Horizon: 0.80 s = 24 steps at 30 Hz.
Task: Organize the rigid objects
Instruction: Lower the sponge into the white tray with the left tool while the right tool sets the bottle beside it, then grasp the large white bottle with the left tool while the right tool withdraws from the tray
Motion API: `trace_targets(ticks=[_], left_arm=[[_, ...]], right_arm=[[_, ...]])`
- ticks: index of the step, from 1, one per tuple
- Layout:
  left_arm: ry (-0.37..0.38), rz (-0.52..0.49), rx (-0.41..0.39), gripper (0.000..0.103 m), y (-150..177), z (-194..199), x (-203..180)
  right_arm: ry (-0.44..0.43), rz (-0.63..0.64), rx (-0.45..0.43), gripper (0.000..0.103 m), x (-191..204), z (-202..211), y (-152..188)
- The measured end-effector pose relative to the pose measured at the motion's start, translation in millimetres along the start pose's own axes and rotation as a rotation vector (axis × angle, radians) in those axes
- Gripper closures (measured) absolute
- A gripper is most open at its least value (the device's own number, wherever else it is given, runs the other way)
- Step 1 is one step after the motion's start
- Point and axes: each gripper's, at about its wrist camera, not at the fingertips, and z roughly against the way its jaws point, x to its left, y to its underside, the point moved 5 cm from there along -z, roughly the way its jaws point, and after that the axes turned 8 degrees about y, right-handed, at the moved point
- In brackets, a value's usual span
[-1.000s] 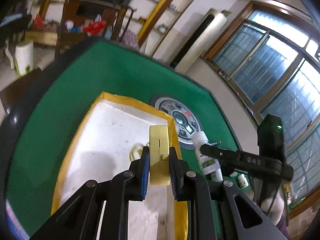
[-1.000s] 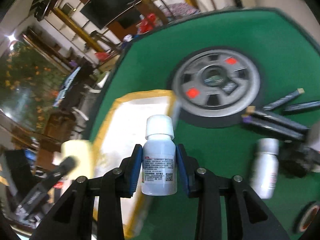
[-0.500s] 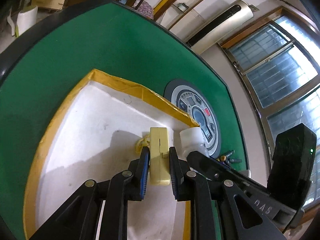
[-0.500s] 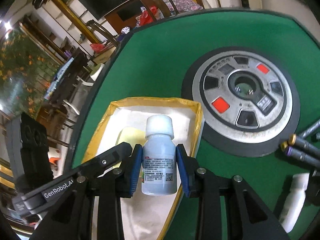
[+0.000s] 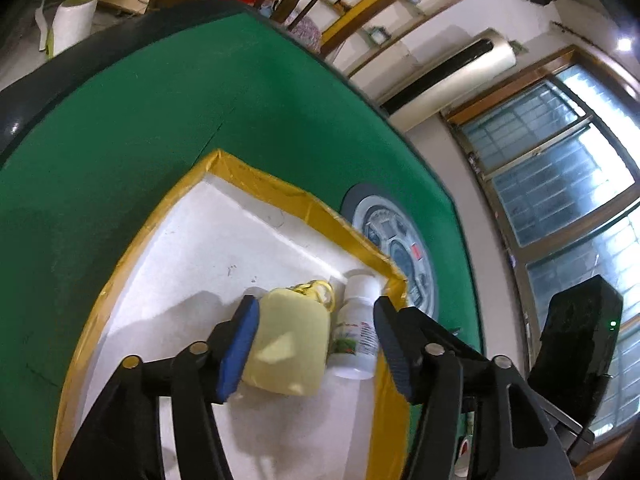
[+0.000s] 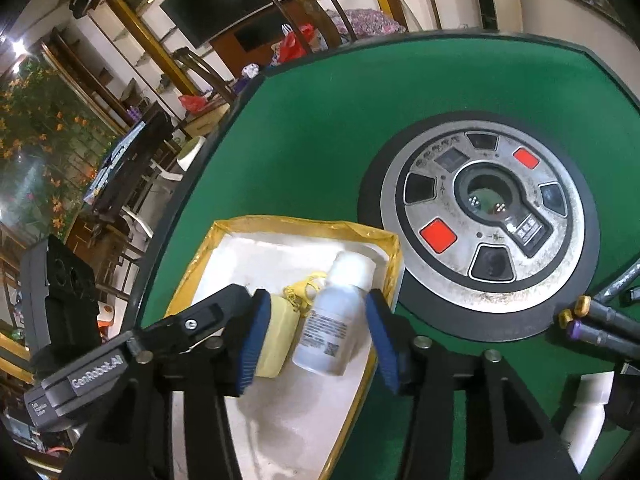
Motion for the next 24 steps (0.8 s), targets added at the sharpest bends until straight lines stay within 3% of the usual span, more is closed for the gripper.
trace_targets(ticks=[4, 9, 11, 19, 24], left_arm=[[0.02, 0.001, -0.053, 0.027, 10.6, 9.8, -5.3], [-0.046, 0.022, 0.023, 0.027, 32.6, -8.8, 8.4], [-0.067, 0.0, 0.013, 0.026, 36.3, -4.9, 7.9], [-0.169, -0.125, 0.063, 0.026, 67.5, 8.7, 0.6], [-0.141, -0.15, 0.07, 0.026, 86.0, 24.3, -1.1]], right_arm=[[0.006, 0.003, -0.07, 0.045, -4.4, 24.9, 3.3], [0.038, 0.033, -0.139, 0.044, -16.6, 56.1, 20.6], [0.039, 0.031, -0.152, 0.044, -26.0, 67.9, 29.7], [0.043, -0.07, -0.202, 0.037, -92.6, 110.8, 59.8], [0.043, -0.142, -0.226, 0.037, -134.9, 136.9, 84.9]])
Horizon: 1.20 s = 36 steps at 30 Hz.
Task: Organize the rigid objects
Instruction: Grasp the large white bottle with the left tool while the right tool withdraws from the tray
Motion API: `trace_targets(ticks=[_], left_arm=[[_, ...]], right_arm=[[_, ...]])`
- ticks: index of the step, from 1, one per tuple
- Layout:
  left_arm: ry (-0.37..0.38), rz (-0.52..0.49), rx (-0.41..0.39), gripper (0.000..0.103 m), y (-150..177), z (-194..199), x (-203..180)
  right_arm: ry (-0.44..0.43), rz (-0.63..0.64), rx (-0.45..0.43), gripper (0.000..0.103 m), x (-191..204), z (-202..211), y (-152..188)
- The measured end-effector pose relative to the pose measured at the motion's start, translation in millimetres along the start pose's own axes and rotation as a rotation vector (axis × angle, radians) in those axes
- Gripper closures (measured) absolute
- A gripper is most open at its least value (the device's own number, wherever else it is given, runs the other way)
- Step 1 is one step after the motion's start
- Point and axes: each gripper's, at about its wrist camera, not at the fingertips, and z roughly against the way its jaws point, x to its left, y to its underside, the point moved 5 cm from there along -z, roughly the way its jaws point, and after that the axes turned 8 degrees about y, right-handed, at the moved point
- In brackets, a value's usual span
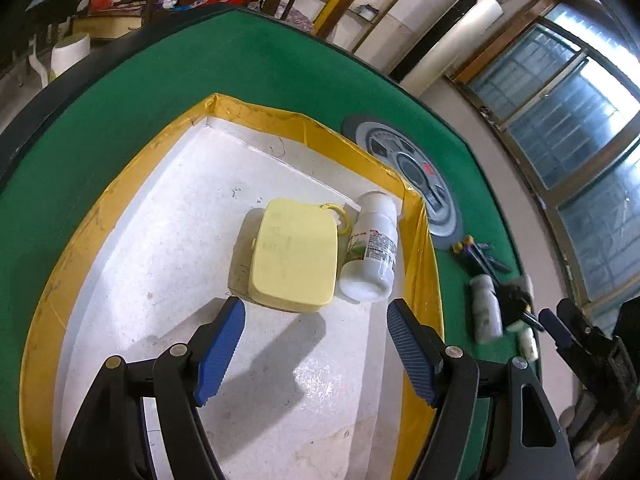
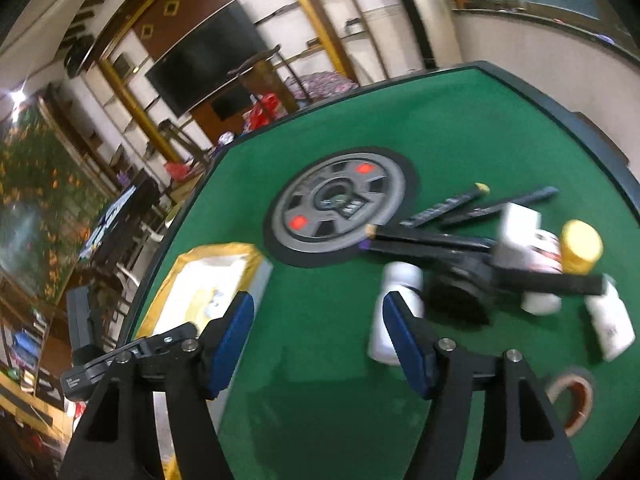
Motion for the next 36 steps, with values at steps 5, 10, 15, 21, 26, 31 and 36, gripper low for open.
trace_targets(ticks=[5, 10, 15, 21, 26, 31, 36], left_arm=[[0.126, 0.082, -0.042, 0.026, -6.3, 19.9, -2.2], [0.14, -0.122, -0.147, 0.004, -6.6, 60.5, -73.3], [0.117, -0.285, -0.093, 0.001, 12.2, 40.2, -142.6], [0.052, -0.325, 0.039, 0.001, 35.4, -28.1, -171.0], [-0.014, -0.347, 0.103, 0.001, 47.0, -72.8, -179.9], [-0.091, -0.416, 0.114, 0.015, 43.7, -116.7, -188.3], [-0.123, -0.418, 0.173, 0.048, 43.3, -152.5, -188.5]], right_arm=[[0.082, 0.004, -0.073, 0.037, -39.1, 34.3, 5.2], [0.254, 0.058, -0.298, 0.003, -62.1, 87.2, -2.0], [0.344, -0.034, -0.342, 0.0, -114.3, 88.3, -12.0], [0.372, -0.178, -0.325, 0.0, -181.7, 65.4, -7.8], [0.341, -0.258, -0.352, 0.0, -215.4, 66.6, 7.5], [0.28, -0.29, -0.38, 0.0, -221.9, 73.1, 13.1], [0.274, -0.235, -0.384, 0.0, -210.1, 71.3, 12.6]])
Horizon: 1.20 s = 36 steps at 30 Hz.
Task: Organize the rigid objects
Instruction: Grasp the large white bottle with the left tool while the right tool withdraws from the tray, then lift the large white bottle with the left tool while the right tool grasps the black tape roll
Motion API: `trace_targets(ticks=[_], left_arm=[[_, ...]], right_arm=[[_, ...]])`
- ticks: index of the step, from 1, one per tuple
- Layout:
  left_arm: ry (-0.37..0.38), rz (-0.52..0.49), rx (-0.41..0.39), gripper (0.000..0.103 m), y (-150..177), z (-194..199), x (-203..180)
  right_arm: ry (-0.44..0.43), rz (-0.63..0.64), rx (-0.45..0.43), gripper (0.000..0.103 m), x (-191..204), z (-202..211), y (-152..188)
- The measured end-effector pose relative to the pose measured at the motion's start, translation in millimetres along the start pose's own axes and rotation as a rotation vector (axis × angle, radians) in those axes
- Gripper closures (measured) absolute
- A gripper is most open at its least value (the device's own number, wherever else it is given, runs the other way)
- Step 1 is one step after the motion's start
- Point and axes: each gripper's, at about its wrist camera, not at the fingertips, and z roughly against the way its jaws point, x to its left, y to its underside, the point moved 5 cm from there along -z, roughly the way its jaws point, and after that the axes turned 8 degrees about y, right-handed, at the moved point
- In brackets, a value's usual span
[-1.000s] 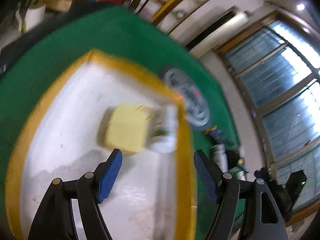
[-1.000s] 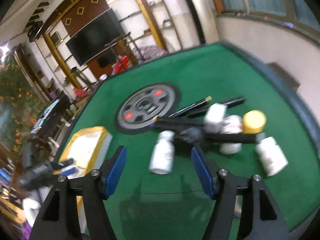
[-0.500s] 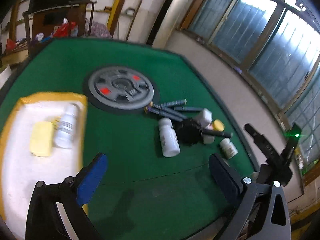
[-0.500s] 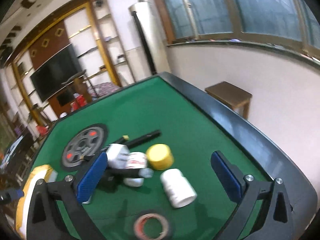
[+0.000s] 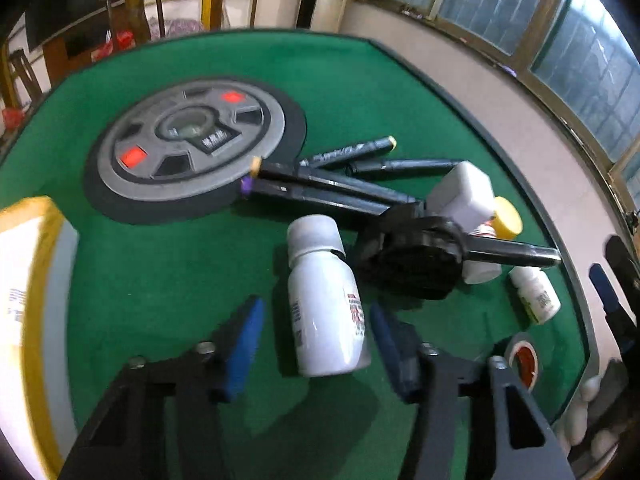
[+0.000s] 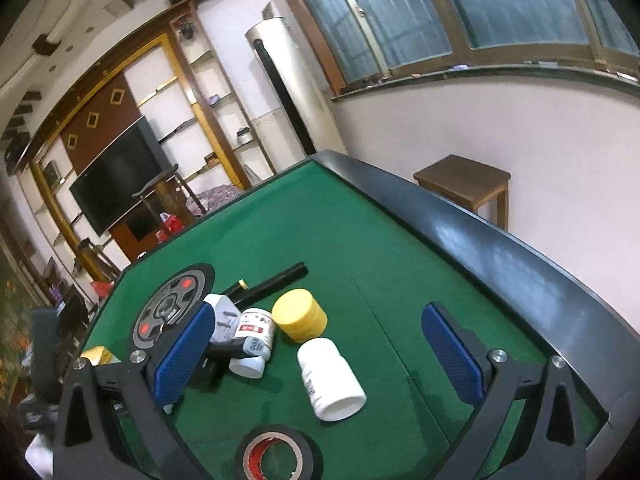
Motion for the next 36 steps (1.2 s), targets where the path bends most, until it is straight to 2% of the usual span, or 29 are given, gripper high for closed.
trace_targets(ticks=[6, 9, 14, 20, 26, 30, 32, 36], left_arm=[[-0.042, -0.023, -0.017, 0.049, -8.9, -10.3, -4.3], [-0.064, -0.056, -0.025, 0.067, -5.3, -10.0, -7.1], [-0.034, -0.019, -0.03, 0.067, 0.9, 0.5, 2.0], [0.063, 0.022, -0.109, 0.067, 11.8, 53.8, 7.1], [0.141, 0.023, -0.207, 0.067, 32.7, 112.6, 6.8], [0.171, 0.032, -0.253, 0.067, 50.2, 142.4, 18.2], [0.17, 0.034, -0.28, 0.067, 57.4, 157.2, 26.4], [0.186, 0.075, -0.31, 0.067, 66.8, 175.2, 48.5]], right_arm=[[-0.003, 0.01, 0.002, 0.0, 4.5, -1.6, 1.4], [-0.001, 0.0, 0.008, 0.0, 3.4, -2.0, 1.8], [0.016, -0.004, 0.025, 0.0, 4.0, -5.6, 3.7], [0.037, 0.011, 0.032, 0.0, 5.4, -8.3, 4.3], [0.054, 0.029, 0.047, 0.0, 8.5, -11.1, 5.6], [-0.006, 0.061, 0.17, 0.0, 14.8, -13.4, 11.2], [-0.049, 0.076, 0.2, 0.0, 19.5, -2.1, 17.0], [-0.07, 0.209, 0.243, 0.0, 41.0, 15.9, 33.6]])
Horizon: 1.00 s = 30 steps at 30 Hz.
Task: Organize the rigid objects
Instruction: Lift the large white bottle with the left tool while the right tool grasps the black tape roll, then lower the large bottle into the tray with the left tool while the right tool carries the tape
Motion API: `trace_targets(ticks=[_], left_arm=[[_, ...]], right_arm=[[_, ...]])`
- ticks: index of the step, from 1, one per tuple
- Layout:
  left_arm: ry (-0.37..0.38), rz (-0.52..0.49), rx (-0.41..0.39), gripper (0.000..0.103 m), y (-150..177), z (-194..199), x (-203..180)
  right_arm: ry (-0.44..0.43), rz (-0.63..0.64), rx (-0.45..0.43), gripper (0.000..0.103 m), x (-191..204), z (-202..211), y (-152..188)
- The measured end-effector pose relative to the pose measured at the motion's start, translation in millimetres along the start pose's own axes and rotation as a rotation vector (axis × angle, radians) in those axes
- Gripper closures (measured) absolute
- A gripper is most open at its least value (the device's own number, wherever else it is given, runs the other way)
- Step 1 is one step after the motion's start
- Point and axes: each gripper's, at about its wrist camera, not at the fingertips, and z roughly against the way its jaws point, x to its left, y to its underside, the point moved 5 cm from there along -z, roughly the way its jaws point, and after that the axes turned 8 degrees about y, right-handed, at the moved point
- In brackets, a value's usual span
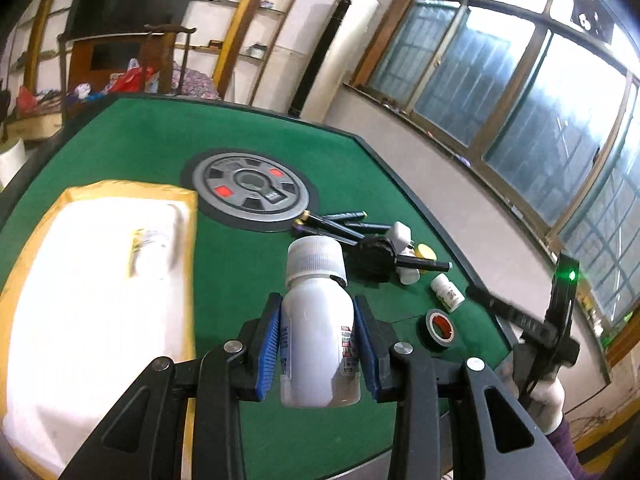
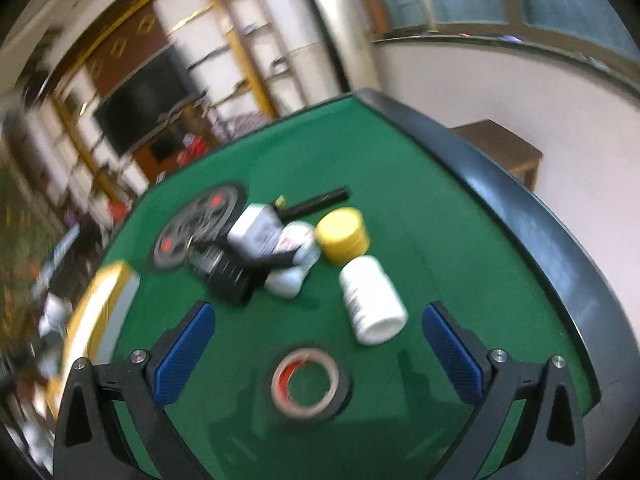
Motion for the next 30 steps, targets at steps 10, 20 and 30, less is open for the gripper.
trace_targets(ticks=[10, 20, 30], left_arm=[[-0.035, 0.054, -0.077, 0.067, 0.0, 40.7, 39.8], [-0.049, 0.122, -0.1, 0.067, 4.3, 51.9, 67.6], [-0.043, 0.131, -0.121, 0.067, 5.1, 57.0, 71.3]], right_arm=[[0.017, 0.347, 0.12, 0.047, 70.8, -23.3, 35.1], [0.095, 0.423, 0.129, 0.061, 72.7, -35.0, 43.0], [0.05, 0.451, 0.196, 0.061, 62.6, -41.5, 55.0]])
